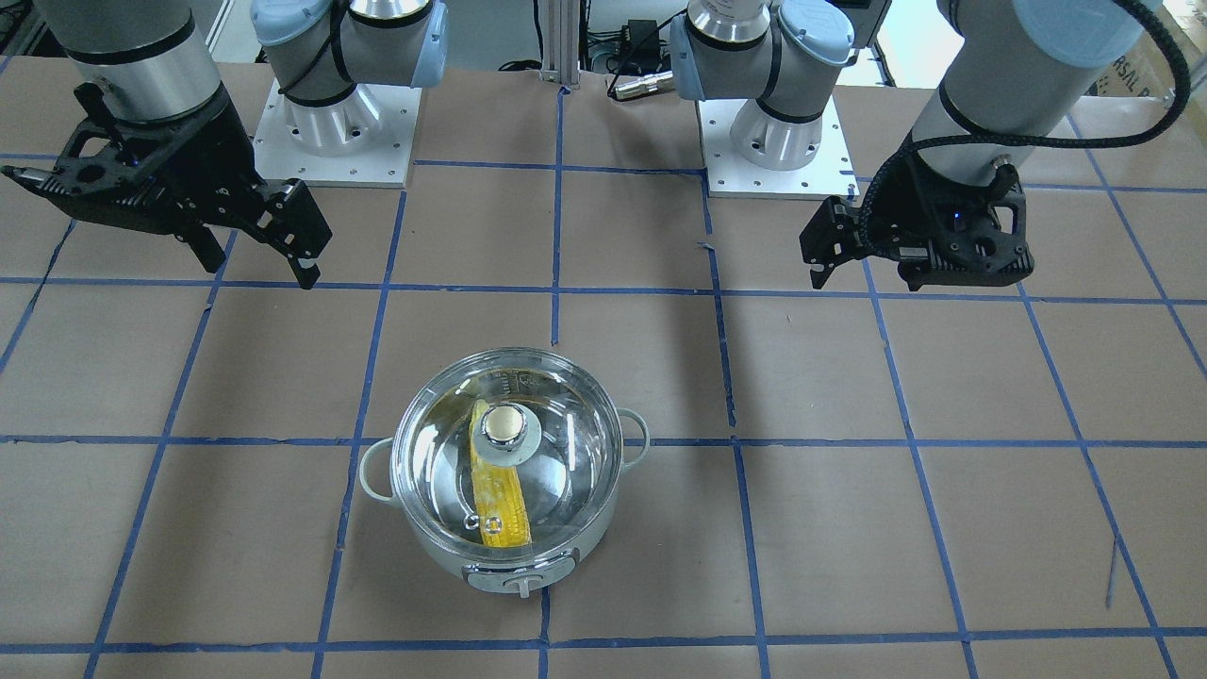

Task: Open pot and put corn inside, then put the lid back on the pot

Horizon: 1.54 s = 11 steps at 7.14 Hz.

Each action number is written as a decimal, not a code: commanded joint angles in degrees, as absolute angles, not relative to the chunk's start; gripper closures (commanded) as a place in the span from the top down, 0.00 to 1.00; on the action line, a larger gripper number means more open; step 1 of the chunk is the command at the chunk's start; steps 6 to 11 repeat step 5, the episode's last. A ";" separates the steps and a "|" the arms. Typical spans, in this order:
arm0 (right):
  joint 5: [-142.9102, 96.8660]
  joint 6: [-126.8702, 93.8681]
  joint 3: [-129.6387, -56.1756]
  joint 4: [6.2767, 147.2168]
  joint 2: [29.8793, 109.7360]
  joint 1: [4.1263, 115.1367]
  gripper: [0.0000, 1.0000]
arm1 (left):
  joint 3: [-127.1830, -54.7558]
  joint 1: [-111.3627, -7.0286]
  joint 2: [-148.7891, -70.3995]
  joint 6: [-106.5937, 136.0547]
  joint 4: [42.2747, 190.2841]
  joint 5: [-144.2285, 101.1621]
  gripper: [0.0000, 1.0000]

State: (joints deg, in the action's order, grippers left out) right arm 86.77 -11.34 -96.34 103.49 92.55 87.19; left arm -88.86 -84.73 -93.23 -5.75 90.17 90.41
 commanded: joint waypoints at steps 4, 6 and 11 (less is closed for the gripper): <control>86.84 -11.34 -92.02 90.00 92.55 87.19 1.00 | -88.94 -84.73 -93.25 -5.54 90.09 90.26 1.00; 86.92 -11.34 -91.93 90.00 92.55 87.19 1.00 | -88.86 -84.73 -93.25 -5.54 90.17 90.26 1.00; 86.92 -11.34 -91.93 90.00 92.55 87.19 1.00 | -88.86 -84.73 -93.25 -5.54 90.17 90.26 1.00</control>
